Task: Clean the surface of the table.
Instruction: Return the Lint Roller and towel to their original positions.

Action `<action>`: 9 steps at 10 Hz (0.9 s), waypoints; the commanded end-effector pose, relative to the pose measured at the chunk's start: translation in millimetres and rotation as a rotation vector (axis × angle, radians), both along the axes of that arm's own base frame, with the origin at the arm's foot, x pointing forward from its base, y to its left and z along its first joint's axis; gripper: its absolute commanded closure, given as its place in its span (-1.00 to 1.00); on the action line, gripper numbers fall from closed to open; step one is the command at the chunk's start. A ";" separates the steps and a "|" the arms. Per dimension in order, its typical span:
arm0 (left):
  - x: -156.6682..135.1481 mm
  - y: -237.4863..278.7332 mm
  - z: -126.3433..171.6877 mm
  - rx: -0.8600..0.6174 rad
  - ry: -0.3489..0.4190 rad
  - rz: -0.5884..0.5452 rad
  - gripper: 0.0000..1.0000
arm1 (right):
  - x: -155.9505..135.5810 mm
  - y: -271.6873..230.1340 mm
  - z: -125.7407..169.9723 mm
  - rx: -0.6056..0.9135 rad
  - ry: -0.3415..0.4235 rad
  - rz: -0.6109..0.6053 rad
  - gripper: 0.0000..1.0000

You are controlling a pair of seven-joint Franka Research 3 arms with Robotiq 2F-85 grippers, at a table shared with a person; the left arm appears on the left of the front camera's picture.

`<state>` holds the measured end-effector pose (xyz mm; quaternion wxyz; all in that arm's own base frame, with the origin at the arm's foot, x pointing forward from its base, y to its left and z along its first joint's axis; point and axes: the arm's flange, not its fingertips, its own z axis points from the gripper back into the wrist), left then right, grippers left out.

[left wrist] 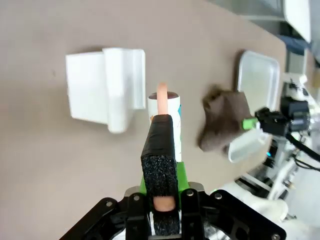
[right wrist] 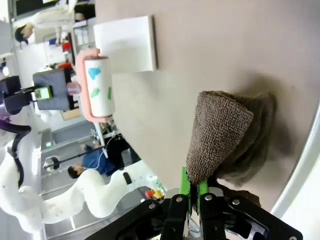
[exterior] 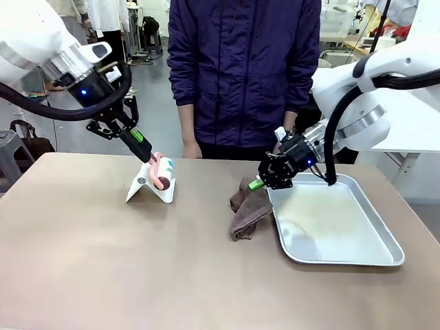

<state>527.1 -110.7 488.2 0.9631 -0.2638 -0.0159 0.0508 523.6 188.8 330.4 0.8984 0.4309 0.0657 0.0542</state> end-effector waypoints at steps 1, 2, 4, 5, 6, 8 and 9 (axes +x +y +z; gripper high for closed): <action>6.3 -8.5 3.1 0.055 -0.034 0.008 0.56 | -1.9 9.0 -1.3 -0.029 -0.025 -0.026 0.89; 9.2 -12.8 -1.7 0.061 -0.066 -0.003 0.56 | 0.0 0.0 0.0 0.000 0.000 0.000 0.89; 6.0 -5.7 -3.1 0.030 -0.022 -0.001 0.56 | 0.0 0.0 0.0 0.000 0.000 0.000 0.89; 6.0 -5.7 -3.1 0.030 -0.022 -0.001 0.56 | 0.0 0.0 0.0 0.000 0.000 0.000 0.89; 6.0 -5.7 -3.1 0.030 -0.022 -0.001 0.56 | 0.0 0.0 0.0 0.000 0.000 0.000 0.89; 6.0 -5.7 -3.1 0.030 -0.022 -0.001 0.56 | 0.0 0.0 0.0 0.000 0.000 0.000 0.89; 6.0 -5.7 -3.1 0.030 -0.022 -0.001 0.56 | 0.0 0.0 0.0 0.000 0.000 0.000 0.89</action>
